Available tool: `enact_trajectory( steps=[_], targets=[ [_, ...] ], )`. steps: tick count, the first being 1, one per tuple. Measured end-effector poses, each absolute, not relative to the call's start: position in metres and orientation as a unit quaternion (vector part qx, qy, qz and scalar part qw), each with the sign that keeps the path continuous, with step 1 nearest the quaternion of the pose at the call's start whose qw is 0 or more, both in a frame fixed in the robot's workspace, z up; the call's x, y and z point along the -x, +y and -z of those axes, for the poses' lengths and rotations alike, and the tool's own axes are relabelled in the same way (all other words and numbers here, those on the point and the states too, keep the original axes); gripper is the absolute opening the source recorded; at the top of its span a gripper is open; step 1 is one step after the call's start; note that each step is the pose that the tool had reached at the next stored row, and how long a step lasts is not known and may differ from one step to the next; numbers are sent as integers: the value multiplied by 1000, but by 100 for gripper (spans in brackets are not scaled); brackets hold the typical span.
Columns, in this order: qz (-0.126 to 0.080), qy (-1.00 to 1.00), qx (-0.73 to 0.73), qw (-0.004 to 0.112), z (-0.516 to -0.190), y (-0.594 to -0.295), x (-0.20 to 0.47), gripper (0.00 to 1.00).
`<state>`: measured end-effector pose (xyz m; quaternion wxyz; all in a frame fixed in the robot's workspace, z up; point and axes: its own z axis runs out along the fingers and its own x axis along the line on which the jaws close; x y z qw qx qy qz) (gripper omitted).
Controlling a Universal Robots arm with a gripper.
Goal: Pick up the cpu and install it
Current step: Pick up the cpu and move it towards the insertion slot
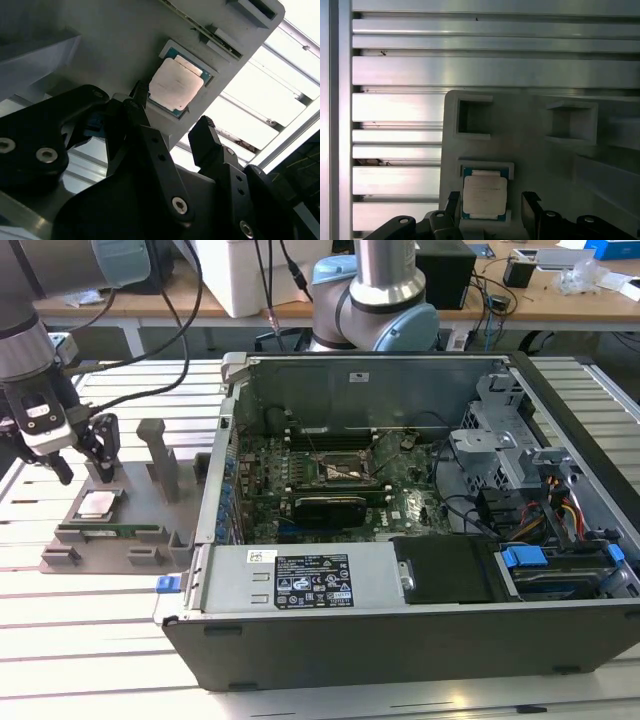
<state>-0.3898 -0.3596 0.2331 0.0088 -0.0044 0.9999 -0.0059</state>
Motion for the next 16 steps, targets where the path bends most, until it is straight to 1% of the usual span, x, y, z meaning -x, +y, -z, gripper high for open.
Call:
enact_trajectory(
  steps=[7, 16],
  targets=[
    [6, 1000, 4, 9, -216, -359, 390, 60],
    [9, 1000, 4, 9, -207, -364, 392, 60]
  ],
)
